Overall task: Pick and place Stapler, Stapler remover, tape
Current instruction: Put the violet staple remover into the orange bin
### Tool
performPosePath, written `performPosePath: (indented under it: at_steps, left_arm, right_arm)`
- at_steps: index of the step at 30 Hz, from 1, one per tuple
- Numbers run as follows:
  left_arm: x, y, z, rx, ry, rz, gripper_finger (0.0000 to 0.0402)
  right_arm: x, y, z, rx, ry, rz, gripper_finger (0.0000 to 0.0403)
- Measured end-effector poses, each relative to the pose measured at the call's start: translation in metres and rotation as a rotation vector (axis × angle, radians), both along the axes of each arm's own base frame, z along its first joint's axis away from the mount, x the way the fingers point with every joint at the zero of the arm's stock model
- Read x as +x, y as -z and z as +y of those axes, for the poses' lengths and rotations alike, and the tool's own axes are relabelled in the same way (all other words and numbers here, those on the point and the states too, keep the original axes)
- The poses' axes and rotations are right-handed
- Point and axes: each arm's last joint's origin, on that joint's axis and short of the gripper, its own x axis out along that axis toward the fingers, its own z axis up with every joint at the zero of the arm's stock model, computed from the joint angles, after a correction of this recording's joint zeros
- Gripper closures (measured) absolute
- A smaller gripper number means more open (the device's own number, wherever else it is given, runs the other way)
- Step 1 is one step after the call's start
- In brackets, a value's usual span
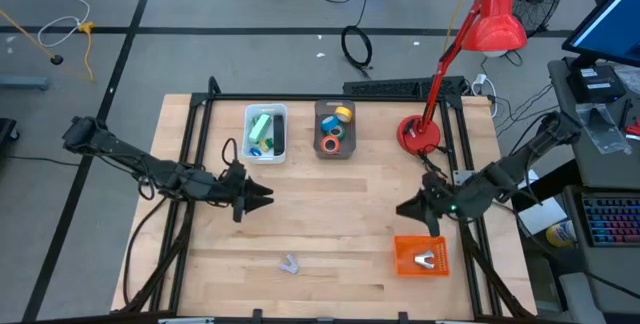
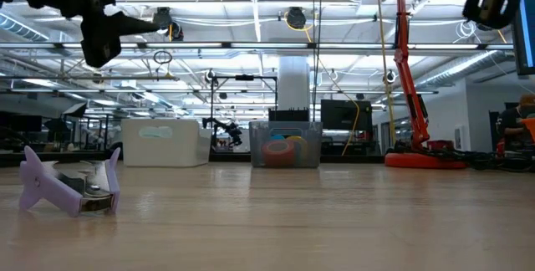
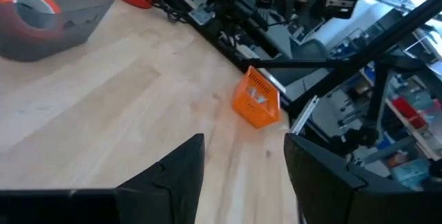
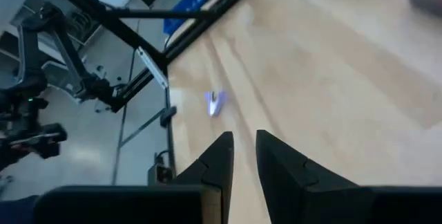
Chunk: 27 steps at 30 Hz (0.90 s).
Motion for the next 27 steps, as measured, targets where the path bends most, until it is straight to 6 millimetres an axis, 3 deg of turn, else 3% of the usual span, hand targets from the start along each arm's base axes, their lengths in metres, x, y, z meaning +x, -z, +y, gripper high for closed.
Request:
performPosePath:
  at_steps: [6, 12, 17, 27]
  left_arm:
    - [0.015, -0.019, -0.015, 0.016, 0.037, 0.001, 0.0202]
    - [0.046, -0.030, -0.035, 0.131, 0.073, 0.253, 0.0202]
    - [0.068, -0.030, -0.048, 0.181, 0.117, 0.464, 0.0202]
    - [0.096, -0.022, -0.063, 0.172, 0.153, 0.672, 0.0202]
  right_arm:
    - [-0.002, -0.005, -0.016, -0.139, 0.013, -0.033, 0.0348]
    - [-0.010, -0.008, -0.031, -0.197, 0.011, -0.036, 0.0348]
    - [-0.024, -0.012, -0.044, -0.233, -0.008, -0.049, 0.0348]
    - [-0.053, -0.019, -0.057, -0.257, -0.105, -0.138, 0.0348]
